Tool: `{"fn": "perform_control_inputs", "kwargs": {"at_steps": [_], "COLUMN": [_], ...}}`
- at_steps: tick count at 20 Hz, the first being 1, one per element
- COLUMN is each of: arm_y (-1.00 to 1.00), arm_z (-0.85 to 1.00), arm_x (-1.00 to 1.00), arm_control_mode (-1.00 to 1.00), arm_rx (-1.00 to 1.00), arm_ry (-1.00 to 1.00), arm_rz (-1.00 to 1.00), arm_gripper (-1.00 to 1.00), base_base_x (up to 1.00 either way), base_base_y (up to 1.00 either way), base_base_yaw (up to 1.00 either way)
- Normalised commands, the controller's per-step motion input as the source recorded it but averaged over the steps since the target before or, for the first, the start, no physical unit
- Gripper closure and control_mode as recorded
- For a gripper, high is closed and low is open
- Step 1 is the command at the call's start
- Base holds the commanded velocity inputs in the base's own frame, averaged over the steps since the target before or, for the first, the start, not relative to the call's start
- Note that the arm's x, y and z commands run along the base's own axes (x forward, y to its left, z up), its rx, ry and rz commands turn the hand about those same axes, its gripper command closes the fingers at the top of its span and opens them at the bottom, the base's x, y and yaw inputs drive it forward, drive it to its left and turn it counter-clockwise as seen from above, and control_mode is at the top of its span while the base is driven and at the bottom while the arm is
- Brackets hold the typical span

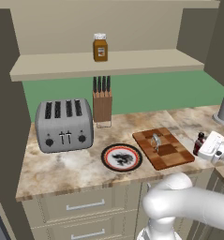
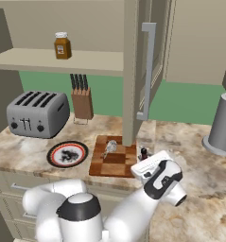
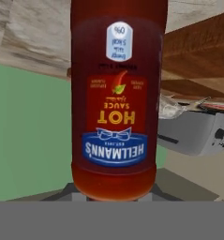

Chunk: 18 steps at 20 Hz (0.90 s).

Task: Pick the fish from the plate and place it on the cutting board. Then pick the condiment bottle from the cabinet and place it next to the cutting board.

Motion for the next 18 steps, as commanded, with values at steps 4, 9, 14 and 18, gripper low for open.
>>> {"fn": "perform_control_inputs", "kwargs": {"at_steps": [4,9,14,18], "arm_y": [-0.06,-0.11,-0.12,-0.07], "arm_z": [-0.06,-0.02,-0.03,-0.1], "arm_x": [0.1,0.05,0.03,0.01], "arm_control_mode": [-1.0,-1.0,-1.0,-1.0], "arm_rx": [0.05,0.03,0.0,0.0], "arm_ry": [0.01,0.0,0.0,0.0], "arm_rz": [0.01,0.0,0.0,0.0], "arm_gripper": [1.0,1.0,1.0,1.0], "base_base_x": [0.0,0.0,0.0,0.0], "base_base_y": [0.0,0.0,0.0,0.0], "base_base_yaw": [0.0,0.0,0.0,0.0]}}
